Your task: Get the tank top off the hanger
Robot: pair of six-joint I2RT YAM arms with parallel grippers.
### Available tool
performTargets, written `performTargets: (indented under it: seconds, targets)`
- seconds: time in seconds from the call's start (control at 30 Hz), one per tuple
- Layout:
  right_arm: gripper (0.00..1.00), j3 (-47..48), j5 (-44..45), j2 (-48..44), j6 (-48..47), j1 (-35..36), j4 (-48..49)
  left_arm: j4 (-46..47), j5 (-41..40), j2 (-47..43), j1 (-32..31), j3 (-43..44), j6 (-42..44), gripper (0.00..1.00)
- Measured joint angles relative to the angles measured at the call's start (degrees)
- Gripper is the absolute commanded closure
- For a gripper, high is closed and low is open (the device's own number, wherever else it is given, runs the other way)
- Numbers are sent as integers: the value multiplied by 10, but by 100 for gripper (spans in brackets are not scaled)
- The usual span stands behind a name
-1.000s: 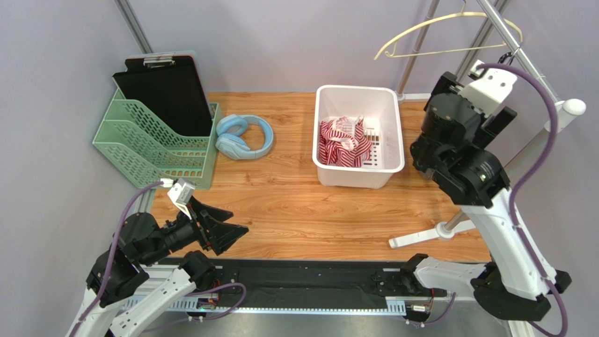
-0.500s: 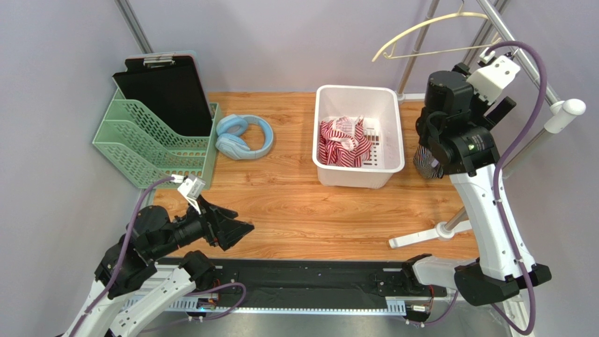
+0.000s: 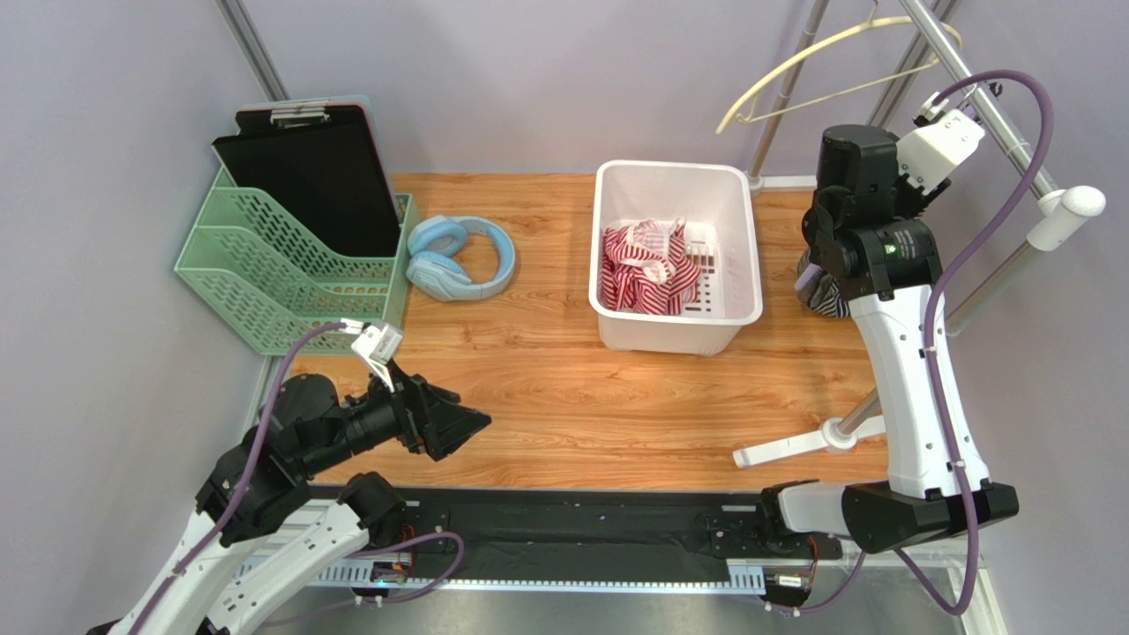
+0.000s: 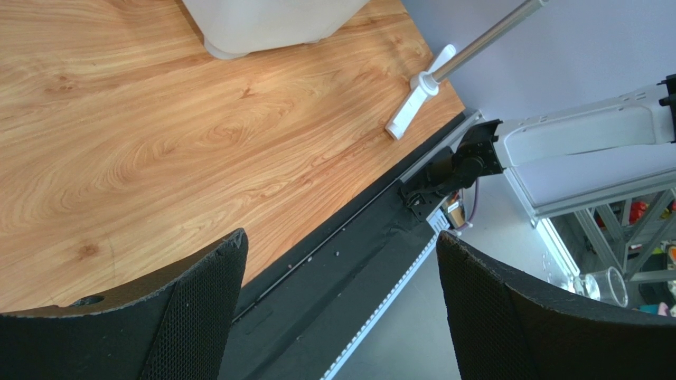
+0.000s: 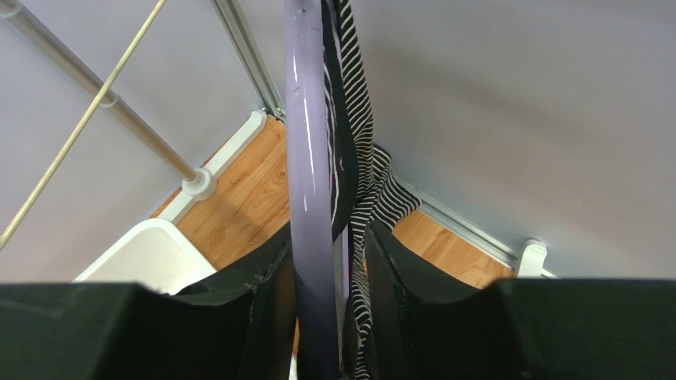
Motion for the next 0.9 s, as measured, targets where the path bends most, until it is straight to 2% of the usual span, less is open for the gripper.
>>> performTargets:
  seconds: [0.03,0.07,0.1,0.2,0.4,0.6,0.7,0.9]
  targets:
    - [78,-1,-4,0,4,-1,-1,0,0,0,0,0,-1,8]
    - [83,-1,-7,-1,8,-1,-2,1,0,1,0,0,-1,8]
    - [92,-1,-10,-1,8,-1,-2,2,1,1,0,0,-1,8]
    - [100,0,-22,-5,15,-1,-2,5,2,1,0,0,-1,8]
    - [100,23,-37,-14,15,-1,-30,4,4,-9,0,-6,-1,8]
    - [100,96,-60,-17,-5,7,-52,4,4,-23,0,-7,-1,8]
    - [100,129,-86,-25,-17,15,-57,4,4,-30,0,-7,-1,8]
    - [100,136,-148,-41,-20,17,-70,1,4,-43,0,-7,-2,8]
